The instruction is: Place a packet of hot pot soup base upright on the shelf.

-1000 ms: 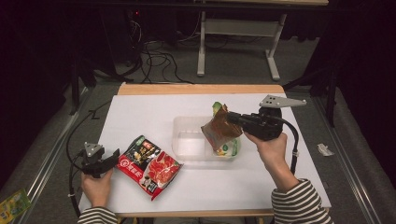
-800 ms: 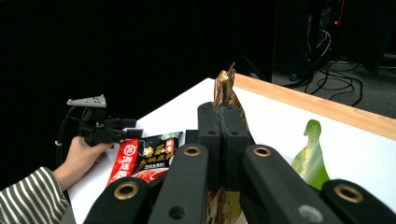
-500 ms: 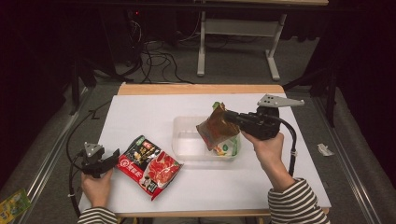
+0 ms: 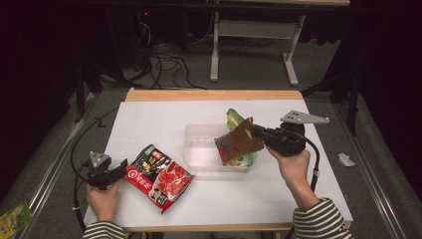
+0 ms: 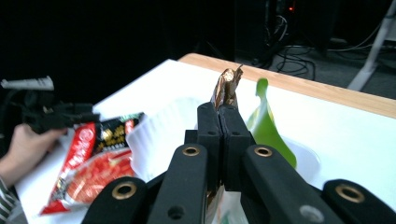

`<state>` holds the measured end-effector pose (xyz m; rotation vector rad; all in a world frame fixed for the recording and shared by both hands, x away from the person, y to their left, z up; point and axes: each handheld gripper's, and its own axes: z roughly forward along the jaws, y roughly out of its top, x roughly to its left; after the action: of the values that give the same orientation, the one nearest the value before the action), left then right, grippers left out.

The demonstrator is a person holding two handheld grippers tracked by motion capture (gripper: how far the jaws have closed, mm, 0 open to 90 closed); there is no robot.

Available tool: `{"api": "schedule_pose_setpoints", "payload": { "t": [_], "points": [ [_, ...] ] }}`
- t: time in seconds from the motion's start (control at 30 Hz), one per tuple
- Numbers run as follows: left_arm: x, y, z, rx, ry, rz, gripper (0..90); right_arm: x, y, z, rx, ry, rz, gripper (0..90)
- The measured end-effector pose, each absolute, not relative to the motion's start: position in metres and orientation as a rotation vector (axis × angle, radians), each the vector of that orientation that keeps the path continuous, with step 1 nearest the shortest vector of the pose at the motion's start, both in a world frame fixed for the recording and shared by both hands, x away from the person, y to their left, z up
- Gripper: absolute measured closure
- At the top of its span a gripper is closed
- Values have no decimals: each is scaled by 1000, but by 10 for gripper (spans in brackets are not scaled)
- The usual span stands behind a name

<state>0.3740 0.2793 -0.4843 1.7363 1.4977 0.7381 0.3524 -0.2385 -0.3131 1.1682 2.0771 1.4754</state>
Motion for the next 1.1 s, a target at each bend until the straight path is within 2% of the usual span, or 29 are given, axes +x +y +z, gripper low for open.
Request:
{"api": "schedule_pose_setpoints", "payload": {
  "t": [0.37, 1.1],
  "points": [
    [374, 279, -484, 1740, 1498, 738, 382, 338, -234, -324, 1132, 2112, 1411, 857],
    [374, 279, -484, 1738, 1499, 737, 382, 374, -220, -321, 1126, 2072, 1410, 835]
  ]
}}
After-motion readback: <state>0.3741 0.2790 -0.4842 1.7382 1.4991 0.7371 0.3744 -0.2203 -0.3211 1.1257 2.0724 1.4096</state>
